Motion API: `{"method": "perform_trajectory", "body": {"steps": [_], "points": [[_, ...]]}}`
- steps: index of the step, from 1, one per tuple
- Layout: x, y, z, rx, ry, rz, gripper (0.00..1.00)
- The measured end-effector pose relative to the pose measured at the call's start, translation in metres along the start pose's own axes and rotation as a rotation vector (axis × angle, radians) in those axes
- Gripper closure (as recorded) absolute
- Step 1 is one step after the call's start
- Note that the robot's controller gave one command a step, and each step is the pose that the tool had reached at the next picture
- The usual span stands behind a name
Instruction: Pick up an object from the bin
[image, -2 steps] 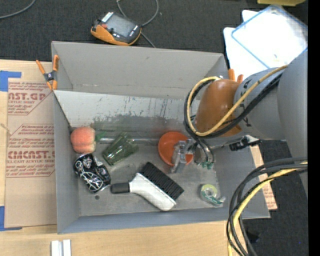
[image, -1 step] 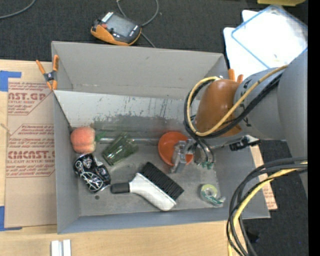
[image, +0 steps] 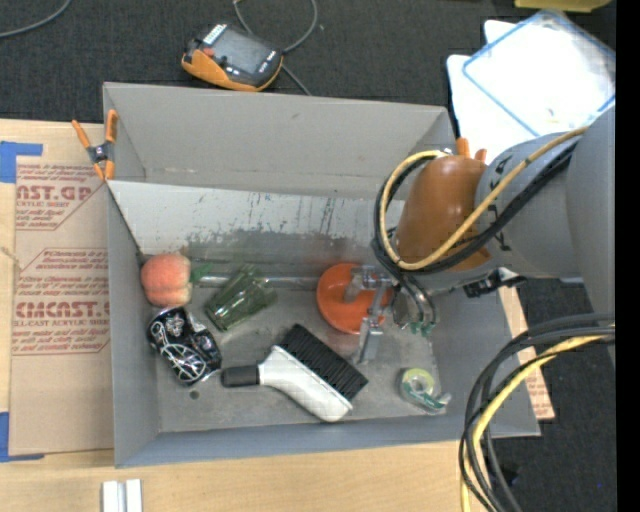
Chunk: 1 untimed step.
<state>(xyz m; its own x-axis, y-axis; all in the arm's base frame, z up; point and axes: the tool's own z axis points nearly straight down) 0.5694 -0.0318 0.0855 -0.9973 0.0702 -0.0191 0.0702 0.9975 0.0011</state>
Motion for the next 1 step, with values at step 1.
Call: {"method": "perform_trajectory", "body": {"steps": [1], "points": [[0.0004,-0.0002,-0.0006,0.0,0.002,-0.003,1.0]]}}
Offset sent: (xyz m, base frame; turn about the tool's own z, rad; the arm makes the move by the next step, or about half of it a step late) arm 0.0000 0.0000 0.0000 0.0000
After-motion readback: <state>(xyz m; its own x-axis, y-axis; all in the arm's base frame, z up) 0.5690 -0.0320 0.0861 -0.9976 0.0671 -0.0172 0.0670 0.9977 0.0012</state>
